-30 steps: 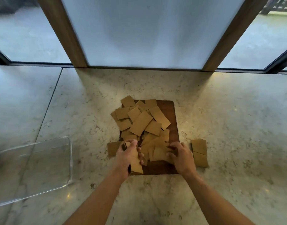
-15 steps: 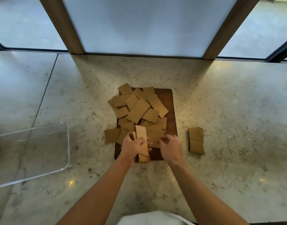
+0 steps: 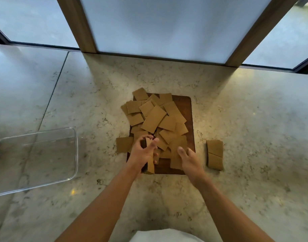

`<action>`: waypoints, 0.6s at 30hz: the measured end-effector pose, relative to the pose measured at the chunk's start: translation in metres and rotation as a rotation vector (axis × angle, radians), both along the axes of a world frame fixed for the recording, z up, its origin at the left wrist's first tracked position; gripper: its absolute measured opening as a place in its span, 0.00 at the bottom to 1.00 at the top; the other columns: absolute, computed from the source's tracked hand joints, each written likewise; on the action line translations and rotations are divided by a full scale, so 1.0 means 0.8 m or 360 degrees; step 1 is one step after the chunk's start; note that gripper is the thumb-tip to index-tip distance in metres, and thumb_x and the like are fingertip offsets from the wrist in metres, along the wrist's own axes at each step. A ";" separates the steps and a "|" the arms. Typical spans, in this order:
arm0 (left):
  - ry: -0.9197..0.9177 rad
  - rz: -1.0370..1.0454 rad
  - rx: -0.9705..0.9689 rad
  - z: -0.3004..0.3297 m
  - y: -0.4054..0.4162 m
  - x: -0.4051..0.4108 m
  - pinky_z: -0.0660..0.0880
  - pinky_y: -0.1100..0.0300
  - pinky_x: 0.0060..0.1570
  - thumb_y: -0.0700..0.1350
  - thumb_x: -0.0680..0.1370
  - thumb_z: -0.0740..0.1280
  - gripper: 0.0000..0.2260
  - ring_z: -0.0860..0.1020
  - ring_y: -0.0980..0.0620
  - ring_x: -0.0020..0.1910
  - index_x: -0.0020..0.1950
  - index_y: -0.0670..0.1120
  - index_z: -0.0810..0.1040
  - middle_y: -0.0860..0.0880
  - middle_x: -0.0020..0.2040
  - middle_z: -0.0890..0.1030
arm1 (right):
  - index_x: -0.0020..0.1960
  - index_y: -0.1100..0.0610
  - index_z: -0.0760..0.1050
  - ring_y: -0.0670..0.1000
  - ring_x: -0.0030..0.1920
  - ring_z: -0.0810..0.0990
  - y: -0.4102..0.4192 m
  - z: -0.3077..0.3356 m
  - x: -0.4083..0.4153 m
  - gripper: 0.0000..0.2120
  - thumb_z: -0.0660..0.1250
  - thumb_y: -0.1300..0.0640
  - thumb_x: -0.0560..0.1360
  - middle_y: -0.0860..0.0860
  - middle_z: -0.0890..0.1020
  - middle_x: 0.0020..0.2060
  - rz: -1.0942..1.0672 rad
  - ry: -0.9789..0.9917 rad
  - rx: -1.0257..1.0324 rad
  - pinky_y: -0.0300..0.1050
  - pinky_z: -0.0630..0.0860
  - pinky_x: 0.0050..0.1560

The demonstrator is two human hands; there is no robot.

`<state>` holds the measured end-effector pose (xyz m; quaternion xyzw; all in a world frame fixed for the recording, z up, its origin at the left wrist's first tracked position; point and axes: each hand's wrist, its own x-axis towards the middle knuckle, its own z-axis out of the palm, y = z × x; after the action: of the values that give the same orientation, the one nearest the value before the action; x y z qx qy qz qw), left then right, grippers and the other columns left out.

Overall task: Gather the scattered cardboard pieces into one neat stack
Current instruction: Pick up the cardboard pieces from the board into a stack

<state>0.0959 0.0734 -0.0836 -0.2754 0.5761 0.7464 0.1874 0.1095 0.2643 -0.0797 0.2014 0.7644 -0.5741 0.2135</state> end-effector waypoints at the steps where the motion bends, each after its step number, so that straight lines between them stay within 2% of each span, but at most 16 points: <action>1: 0.0008 -0.0075 0.0016 -0.002 0.004 0.000 0.82 0.59 0.34 0.50 0.77 0.76 0.19 0.85 0.51 0.38 0.65 0.46 0.77 0.44 0.49 0.85 | 0.56 0.51 0.79 0.45 0.41 0.86 -0.015 0.005 0.003 0.14 0.57 0.46 0.86 0.48 0.87 0.40 -0.0046 -0.0089 -0.0277 0.36 0.80 0.36; 2: 0.0002 -0.0139 0.0040 -0.005 0.007 -0.001 0.82 0.61 0.37 0.48 0.77 0.76 0.20 0.85 0.51 0.43 0.67 0.48 0.77 0.45 0.52 0.85 | 0.59 0.53 0.79 0.44 0.42 0.86 -0.031 0.006 0.005 0.16 0.56 0.47 0.86 0.48 0.87 0.42 0.0013 -0.0131 -0.0451 0.37 0.81 0.39; 4: -0.0090 -0.0106 0.0071 -0.010 0.005 -0.003 0.82 0.57 0.43 0.42 0.79 0.74 0.19 0.84 0.47 0.52 0.69 0.50 0.77 0.42 0.58 0.84 | 0.58 0.54 0.79 0.48 0.46 0.85 -0.054 0.007 0.002 0.16 0.57 0.47 0.83 0.48 0.85 0.46 0.0201 -0.0189 -0.0403 0.41 0.80 0.43; 6: -0.0226 0.0139 0.0212 -0.015 -0.005 -0.002 0.83 0.50 0.41 0.37 0.81 0.69 0.16 0.86 0.40 0.49 0.66 0.52 0.79 0.36 0.56 0.86 | 0.49 0.55 0.79 0.52 0.49 0.81 -0.059 0.001 -0.013 0.14 0.59 0.49 0.79 0.52 0.83 0.48 0.0195 -0.0122 0.0002 0.45 0.75 0.47; 7: -0.0254 0.0253 0.0357 -0.015 -0.012 -0.001 0.84 0.47 0.39 0.36 0.82 0.66 0.15 0.87 0.37 0.46 0.64 0.51 0.79 0.34 0.52 0.87 | 0.47 0.55 0.78 0.52 0.49 0.79 -0.055 -0.003 -0.024 0.11 0.60 0.51 0.80 0.54 0.83 0.50 0.0071 -0.0043 0.0272 0.48 0.75 0.49; 9: -0.0225 0.0328 0.0534 -0.018 -0.026 0.003 0.84 0.42 0.38 0.36 0.82 0.63 0.15 0.87 0.35 0.40 0.64 0.51 0.79 0.34 0.46 0.87 | 0.55 0.56 0.78 0.54 0.52 0.80 -0.045 -0.007 -0.049 0.09 0.66 0.51 0.80 0.57 0.82 0.58 -0.0329 -0.0021 0.0573 0.53 0.77 0.56; 10: -0.0187 0.0331 0.0555 -0.019 -0.033 0.004 0.84 0.40 0.40 0.37 0.82 0.63 0.16 0.85 0.35 0.39 0.64 0.53 0.80 0.34 0.43 0.86 | 0.64 0.57 0.75 0.56 0.59 0.79 -0.043 -0.008 -0.062 0.18 0.69 0.48 0.79 0.58 0.78 0.64 -0.0442 -0.0082 0.0633 0.55 0.76 0.61; 12: -0.0127 0.0331 0.0513 -0.019 -0.042 0.006 0.84 0.37 0.42 0.39 0.82 0.66 0.17 0.84 0.37 0.37 0.64 0.58 0.81 0.38 0.39 0.84 | 0.80 0.56 0.58 0.63 0.74 0.68 -0.042 -0.011 -0.085 0.42 0.74 0.42 0.75 0.63 0.66 0.75 -0.0317 -0.0205 0.0763 0.58 0.70 0.70; 14: -0.0090 0.0327 0.0471 -0.018 -0.048 0.007 0.82 0.32 0.46 0.40 0.81 0.69 0.17 0.84 0.38 0.37 0.64 0.60 0.82 0.40 0.37 0.84 | 0.84 0.48 0.45 0.68 0.79 0.56 -0.039 -0.021 -0.102 0.54 0.77 0.40 0.71 0.66 0.55 0.79 -0.0033 -0.0200 0.0932 0.62 0.62 0.76; 16: -0.0083 0.0329 0.0538 -0.015 -0.049 0.006 0.80 0.30 0.49 0.41 0.80 0.72 0.14 0.84 0.38 0.38 0.63 0.57 0.82 0.40 0.38 0.82 | 0.83 0.42 0.46 0.68 0.77 0.57 -0.025 -0.024 -0.111 0.54 0.79 0.40 0.70 0.62 0.55 0.78 0.0188 -0.0133 0.1041 0.65 0.62 0.75; 18: -0.0087 0.0315 0.0592 -0.012 -0.049 0.000 0.81 0.35 0.47 0.42 0.80 0.72 0.12 0.83 0.38 0.37 0.61 0.54 0.82 0.40 0.39 0.81 | 0.81 0.41 0.55 0.64 0.74 0.62 -0.007 -0.024 -0.114 0.48 0.79 0.42 0.70 0.57 0.61 0.75 0.0312 -0.0046 0.1060 0.64 0.67 0.73</action>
<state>0.0963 0.0341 -0.0929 -0.3115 0.3933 0.8468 0.1765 0.0181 0.2589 -0.0991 0.1938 0.9224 -0.2670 0.2011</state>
